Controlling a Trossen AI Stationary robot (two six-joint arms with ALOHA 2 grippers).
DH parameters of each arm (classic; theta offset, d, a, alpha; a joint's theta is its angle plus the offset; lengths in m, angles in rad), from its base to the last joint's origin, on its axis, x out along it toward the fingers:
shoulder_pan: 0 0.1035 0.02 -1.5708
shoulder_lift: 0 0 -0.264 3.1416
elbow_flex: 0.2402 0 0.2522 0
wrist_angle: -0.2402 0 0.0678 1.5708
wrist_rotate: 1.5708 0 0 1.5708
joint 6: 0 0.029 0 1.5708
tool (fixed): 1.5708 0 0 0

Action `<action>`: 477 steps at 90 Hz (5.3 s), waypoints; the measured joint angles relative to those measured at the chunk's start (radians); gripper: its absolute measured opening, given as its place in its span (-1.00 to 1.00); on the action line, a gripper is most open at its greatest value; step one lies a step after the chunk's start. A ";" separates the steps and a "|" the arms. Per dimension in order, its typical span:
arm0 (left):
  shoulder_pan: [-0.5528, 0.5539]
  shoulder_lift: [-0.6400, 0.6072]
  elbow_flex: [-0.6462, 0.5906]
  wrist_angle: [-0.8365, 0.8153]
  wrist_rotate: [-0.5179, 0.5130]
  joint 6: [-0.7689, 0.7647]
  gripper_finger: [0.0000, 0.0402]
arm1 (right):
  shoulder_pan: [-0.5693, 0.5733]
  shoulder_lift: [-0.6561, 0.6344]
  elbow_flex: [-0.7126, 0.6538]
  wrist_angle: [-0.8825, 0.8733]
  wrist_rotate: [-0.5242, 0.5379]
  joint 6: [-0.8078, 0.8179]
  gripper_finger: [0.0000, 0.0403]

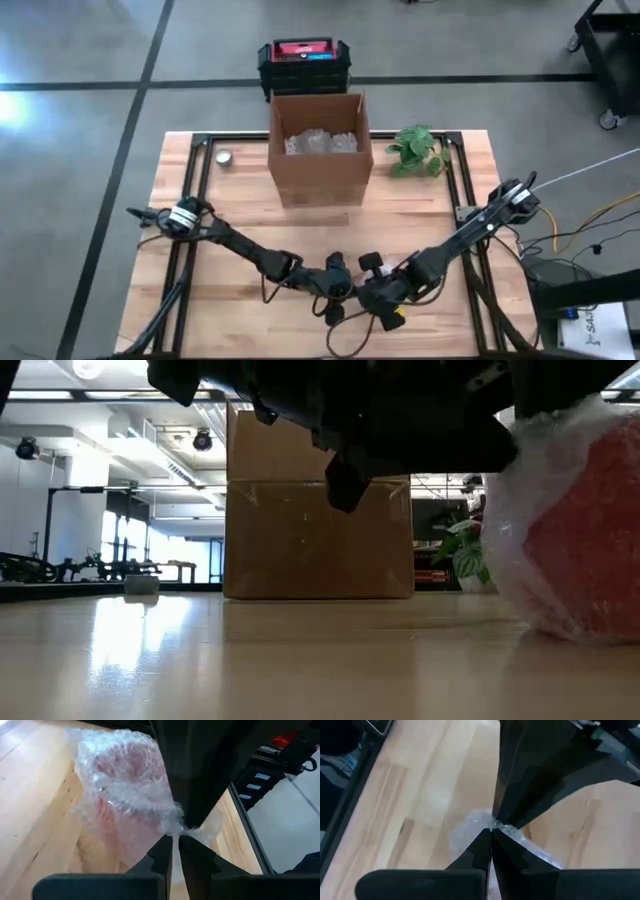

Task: Wrap mug
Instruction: Wrap the orange mug with bubble wrap

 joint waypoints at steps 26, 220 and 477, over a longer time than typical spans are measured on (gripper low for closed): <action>0.000 -0.001 0.000 0.010 0.000 -0.004 -0.90 | -0.002 -0.053 0.032 -0.066 0.007 -0.004 -1.00; 0.001 -0.064 0.108 -0.245 0.020 -0.064 -0.90 | -0.032 -0.063 0.056 -0.224 -0.021 0.079 -1.00; -0.069 -0.111 -0.054 -0.122 -0.083 -0.066 -0.90 | -0.039 0.093 -0.026 0.088 -0.053 -0.024 -1.00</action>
